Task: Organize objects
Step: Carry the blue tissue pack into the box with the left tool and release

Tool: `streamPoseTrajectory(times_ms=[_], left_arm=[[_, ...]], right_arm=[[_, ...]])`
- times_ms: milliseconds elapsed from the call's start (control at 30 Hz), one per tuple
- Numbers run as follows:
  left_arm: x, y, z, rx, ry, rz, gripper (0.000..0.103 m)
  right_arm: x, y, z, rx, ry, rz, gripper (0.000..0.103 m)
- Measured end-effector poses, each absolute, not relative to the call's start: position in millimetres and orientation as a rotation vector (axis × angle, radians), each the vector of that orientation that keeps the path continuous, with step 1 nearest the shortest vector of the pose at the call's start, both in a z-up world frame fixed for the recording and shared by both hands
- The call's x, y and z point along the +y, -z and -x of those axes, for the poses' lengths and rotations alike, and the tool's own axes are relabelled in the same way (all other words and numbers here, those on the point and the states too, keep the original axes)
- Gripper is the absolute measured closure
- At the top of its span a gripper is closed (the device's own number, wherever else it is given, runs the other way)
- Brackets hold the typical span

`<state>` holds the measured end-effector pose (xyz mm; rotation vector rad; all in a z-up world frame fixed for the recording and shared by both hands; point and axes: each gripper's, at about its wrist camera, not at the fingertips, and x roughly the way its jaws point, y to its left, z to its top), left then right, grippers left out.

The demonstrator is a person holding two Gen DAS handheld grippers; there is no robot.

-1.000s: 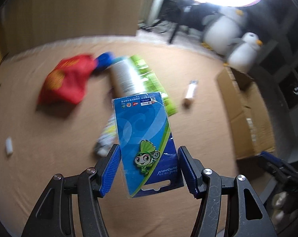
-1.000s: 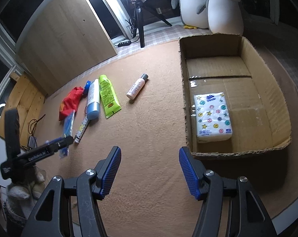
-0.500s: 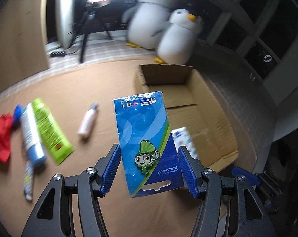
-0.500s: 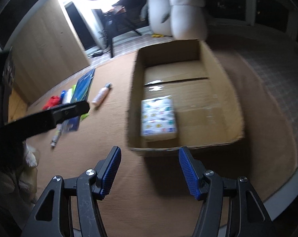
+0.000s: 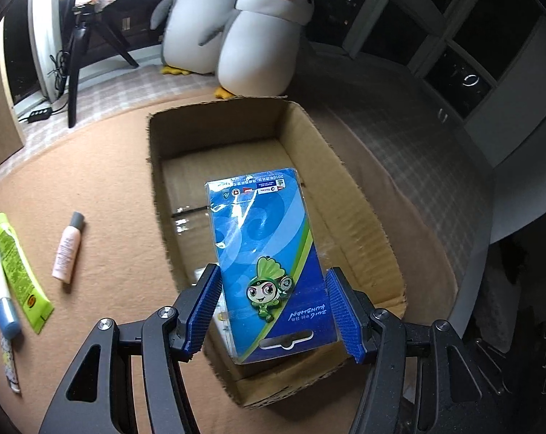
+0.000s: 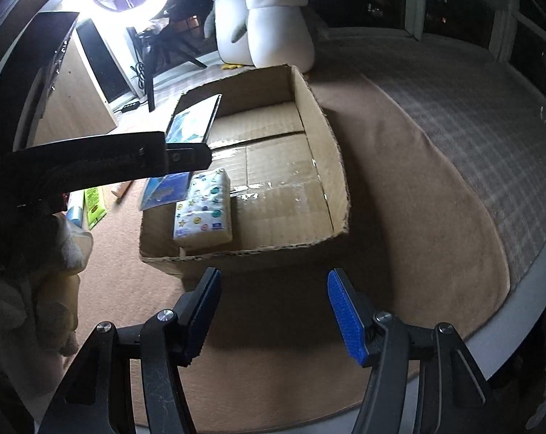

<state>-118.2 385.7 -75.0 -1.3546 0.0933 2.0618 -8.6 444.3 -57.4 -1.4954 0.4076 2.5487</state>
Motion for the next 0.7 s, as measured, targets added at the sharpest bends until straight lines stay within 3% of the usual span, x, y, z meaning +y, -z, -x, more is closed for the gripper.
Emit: streamPoseTrajectory(times_ms=[100, 400, 700], left_arm=[[386.1, 76.6, 119.0, 0.081, -2.021, 1.383, 0.031], [344.0, 68.9, 128.0, 0.037, -2.095, 1.379, 0.031], [250.7, 72.8, 155.3, -0.055, -2.246, 1.457, 0.031]], right_arm=[[445.0, 58.4, 8.9, 0.411, -2.544, 1.499, 0.046], [432.2, 61.0, 12.2, 0.41, -2.565, 1.525, 0.046], [407.9, 60.4, 25.3, 0.395, -2.613, 1.552, 0.046]])
